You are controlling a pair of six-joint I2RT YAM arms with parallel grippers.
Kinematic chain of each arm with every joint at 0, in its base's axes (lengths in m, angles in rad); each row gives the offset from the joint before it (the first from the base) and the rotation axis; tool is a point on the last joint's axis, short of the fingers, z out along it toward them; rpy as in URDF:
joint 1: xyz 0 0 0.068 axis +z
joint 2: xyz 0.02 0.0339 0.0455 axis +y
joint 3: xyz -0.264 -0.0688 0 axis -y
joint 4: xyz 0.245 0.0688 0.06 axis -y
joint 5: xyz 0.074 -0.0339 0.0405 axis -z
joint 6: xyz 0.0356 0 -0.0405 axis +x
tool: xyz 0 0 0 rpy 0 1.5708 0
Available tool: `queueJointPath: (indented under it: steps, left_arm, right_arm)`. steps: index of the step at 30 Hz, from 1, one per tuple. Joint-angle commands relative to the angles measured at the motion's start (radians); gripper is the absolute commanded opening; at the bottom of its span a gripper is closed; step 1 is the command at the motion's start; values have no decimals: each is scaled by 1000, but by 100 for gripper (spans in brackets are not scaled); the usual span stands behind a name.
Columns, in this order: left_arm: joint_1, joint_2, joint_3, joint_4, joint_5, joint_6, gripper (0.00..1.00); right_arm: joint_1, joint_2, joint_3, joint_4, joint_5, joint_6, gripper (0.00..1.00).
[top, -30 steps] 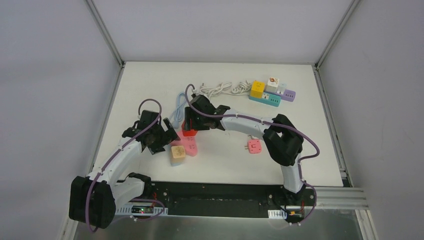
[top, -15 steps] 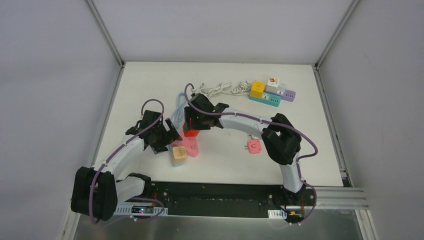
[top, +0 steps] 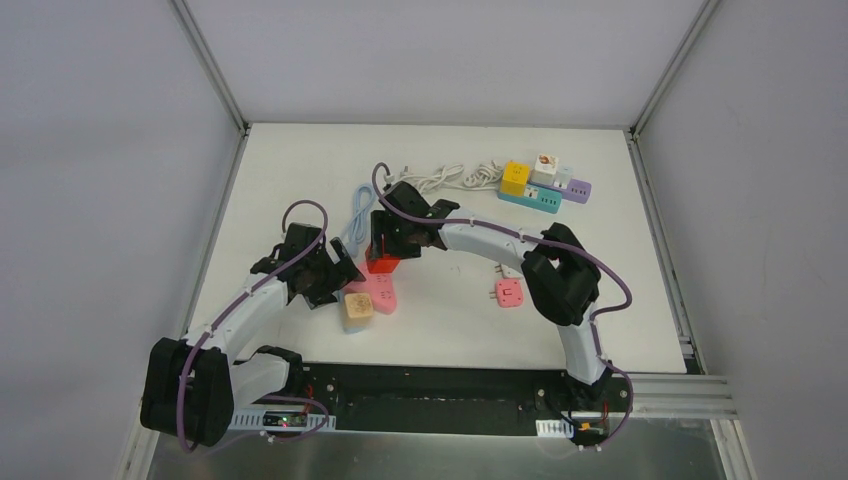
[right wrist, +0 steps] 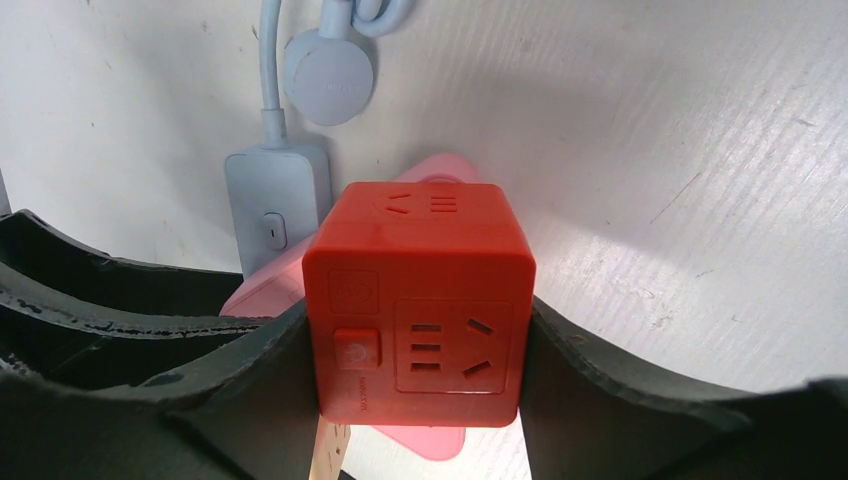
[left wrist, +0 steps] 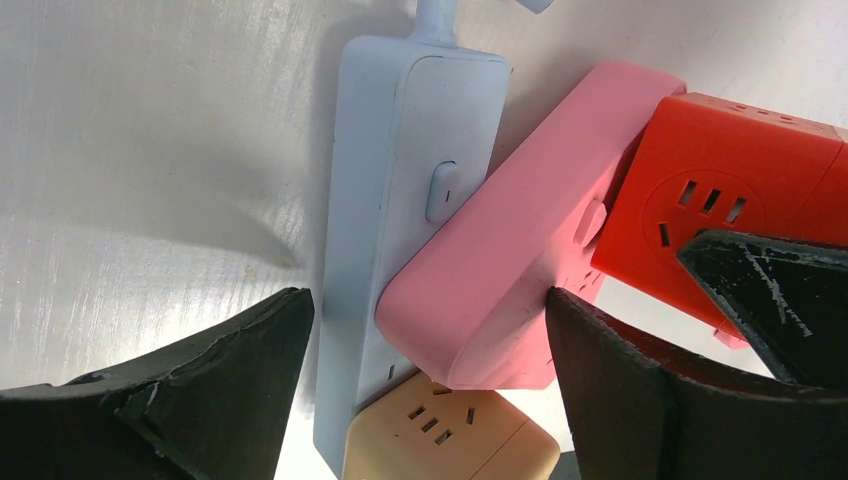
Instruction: Pull the plug off the socket
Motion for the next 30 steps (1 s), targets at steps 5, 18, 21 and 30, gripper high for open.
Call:
queueJointPath:
  steps: [5,18,21,30]
  left_arm:
    - [9,-13,-21,-71,-42,19,88]
    - [9,-21,-29,-68,-44,22,88]
    - [9,-20,-33,-64,-43,20,88]
    - [9,-4,-45,-54,-45,20,84]
  right_arm:
    - [-15,-10,44,-8,-107,73,52]
    - [-16,0,70,-3,-181,95,47]
    - [-15,5,66,-5,-185,97,43]
    - [3,9,65,-14,-120,62,8]
